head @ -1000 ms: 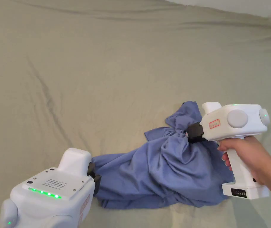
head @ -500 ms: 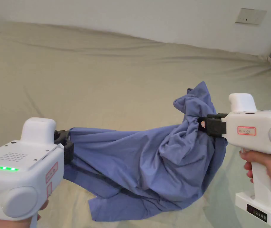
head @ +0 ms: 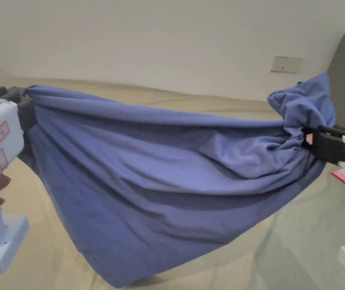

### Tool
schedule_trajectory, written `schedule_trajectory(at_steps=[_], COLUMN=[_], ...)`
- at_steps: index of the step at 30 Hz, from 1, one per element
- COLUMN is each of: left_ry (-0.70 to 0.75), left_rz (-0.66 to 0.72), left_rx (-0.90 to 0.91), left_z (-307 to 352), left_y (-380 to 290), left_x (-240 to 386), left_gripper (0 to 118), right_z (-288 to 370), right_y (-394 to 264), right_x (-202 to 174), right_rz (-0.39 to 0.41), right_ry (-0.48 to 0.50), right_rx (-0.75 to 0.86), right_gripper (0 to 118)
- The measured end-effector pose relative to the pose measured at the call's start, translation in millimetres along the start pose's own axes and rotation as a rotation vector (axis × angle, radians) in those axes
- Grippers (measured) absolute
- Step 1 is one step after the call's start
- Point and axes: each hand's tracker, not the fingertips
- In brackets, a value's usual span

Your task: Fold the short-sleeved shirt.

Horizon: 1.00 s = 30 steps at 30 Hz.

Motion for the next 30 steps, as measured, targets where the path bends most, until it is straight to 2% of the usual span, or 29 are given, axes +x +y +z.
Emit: schedule_trajectory(at_steps=[1,5,6,9,15,21,30], left_ry=[-0.003,0.010,0.012,0.005,-0.001,0.002,0.045], left_rz=[-0.005,-0.044,-0.048,-0.043,-0.076,-0.091,-0.169], left_rx=[0.020,0.075,0.087,0.108,0.128,0.122,0.102], left_z=[3.9,15.8,18.1,21.9,11.9,-23.8,-104.1], left_y=[8.4,35.9,40.8,55.0,73.1,86.0,95.2], left_x=[-1.3,4.0,4.8,4.9,8.9,11.3,17.8], left_gripper=[2,2,2,2,2,2,2], right_z=[7.4,28.1,31.4,38.3,34.1,-1.2,-102.9], right_y=[4.6,21.9,25.3,36.6,54.8,67.3,77.6], right_x=[0.1,-15.6,-17.8,-17.2,-16.4,-13.4,-12.0], right_rz=[-0.004,0.099,0.104,0.064,0.073,0.093,0.122], right_ry=[0.011,-0.047,-0.055,-0.049,-0.080,-0.094,-0.120], right_rx=[0.021,0.097,0.107,0.118,0.145,0.144,0.118], right_gripper=[24,24,24,24,23,23,24])
